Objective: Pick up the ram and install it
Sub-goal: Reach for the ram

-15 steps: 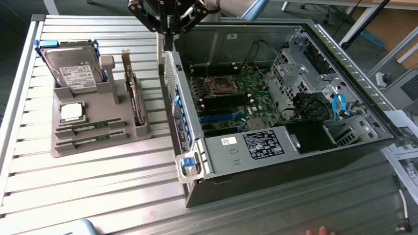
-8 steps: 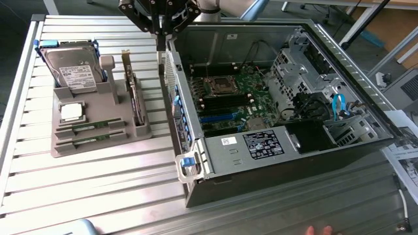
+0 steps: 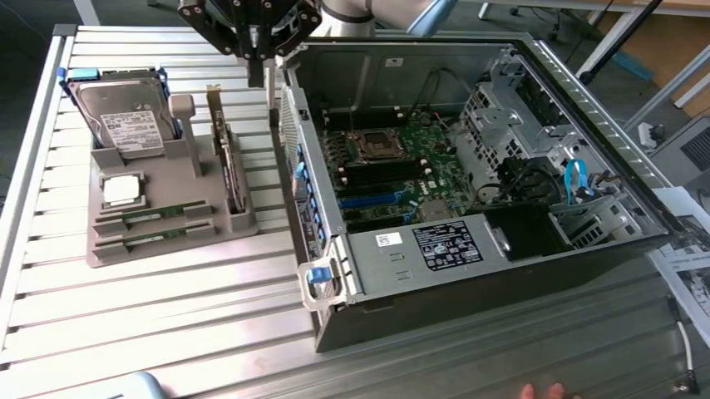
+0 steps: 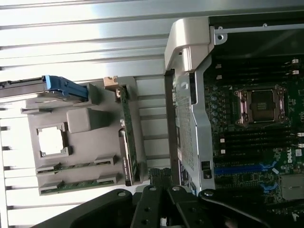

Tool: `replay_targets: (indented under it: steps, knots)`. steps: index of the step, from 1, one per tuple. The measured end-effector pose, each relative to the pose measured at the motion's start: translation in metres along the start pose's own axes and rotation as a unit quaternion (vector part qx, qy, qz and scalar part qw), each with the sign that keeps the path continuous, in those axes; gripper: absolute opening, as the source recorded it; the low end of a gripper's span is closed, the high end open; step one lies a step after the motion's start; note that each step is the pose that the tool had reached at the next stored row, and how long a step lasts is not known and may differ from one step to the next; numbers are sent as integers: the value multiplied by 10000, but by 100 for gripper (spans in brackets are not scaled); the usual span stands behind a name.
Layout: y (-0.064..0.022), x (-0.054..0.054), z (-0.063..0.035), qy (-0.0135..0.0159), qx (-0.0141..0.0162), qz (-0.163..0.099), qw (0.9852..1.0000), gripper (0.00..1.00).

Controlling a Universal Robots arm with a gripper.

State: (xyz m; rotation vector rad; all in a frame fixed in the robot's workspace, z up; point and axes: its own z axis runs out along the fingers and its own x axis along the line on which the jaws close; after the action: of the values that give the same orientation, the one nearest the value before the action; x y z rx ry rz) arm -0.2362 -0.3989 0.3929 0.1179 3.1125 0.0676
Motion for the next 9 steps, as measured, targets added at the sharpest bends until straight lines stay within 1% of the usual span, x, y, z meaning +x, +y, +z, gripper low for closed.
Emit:
replay_targets:
  steps: [3,6,9]
  knots:
    - [-6,77,-2,0,0,1,10000,11]
    - [-14,184,-5,0,0,0,10000,11]
    - [-20,268,-6,0,0,0,10000,11]
